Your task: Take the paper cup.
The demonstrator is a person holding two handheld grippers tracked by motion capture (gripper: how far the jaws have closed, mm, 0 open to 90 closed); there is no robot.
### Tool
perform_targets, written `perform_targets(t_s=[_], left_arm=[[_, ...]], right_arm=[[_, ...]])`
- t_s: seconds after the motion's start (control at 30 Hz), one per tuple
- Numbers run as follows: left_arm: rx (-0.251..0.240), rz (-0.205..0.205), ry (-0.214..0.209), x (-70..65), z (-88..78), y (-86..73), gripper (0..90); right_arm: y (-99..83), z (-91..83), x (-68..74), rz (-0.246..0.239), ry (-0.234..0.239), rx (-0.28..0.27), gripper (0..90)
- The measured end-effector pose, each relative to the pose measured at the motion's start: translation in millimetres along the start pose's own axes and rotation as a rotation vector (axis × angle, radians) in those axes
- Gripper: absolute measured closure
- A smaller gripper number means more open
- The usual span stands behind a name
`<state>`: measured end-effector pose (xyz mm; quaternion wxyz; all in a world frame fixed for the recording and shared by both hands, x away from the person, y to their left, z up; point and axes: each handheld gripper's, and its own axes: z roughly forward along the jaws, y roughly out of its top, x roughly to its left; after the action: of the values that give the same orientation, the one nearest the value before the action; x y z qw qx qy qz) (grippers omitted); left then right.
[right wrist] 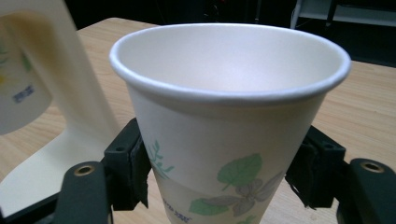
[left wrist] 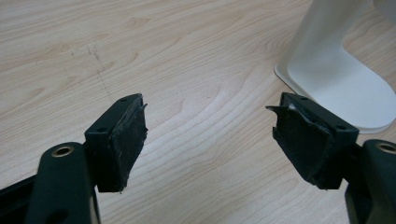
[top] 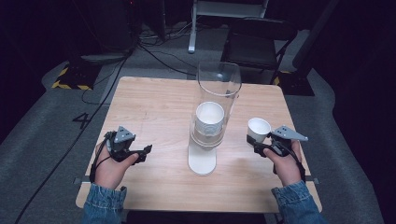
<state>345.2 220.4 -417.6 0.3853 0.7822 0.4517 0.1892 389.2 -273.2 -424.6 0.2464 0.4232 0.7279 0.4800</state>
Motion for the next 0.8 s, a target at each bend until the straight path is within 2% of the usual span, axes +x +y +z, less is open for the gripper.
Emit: perform_targets(t_s=[0.23, 0.33, 0.57, 0.73, 0.8], left_arm=[[0.002, -0.005, 0.006, 0.0, 1.0, -0.9, 25.5], [0.012, -0.003, 0.006, 0.3, 3.0, -1.8, 25.6], [0.018, -0.004, 0.004, -0.6, 5.4, -2.4, 25.6], [0.025, 0.002, -0.003, -0.9, 6.4, -2.4, 25.6], [0.026, 0.0, -0.002, -1.0, 6.7, -2.6, 25.6]], right_arm=[[1.7, 15.3, -20.1, 0.046, -0.025, -0.02, 31.8], [-4.4, 30.1, -31.1, 0.061, -0.065, -0.021, 31.8], [-12.8, 41.7, -37.9, 0.106, -0.067, 0.002, 31.2], [-19.1, 49.6, -41.0, 0.122, -0.076, 0.047, 31.1], [-19.6, 53.4, -40.6, 0.113, -0.078, 0.054, 31.1]])
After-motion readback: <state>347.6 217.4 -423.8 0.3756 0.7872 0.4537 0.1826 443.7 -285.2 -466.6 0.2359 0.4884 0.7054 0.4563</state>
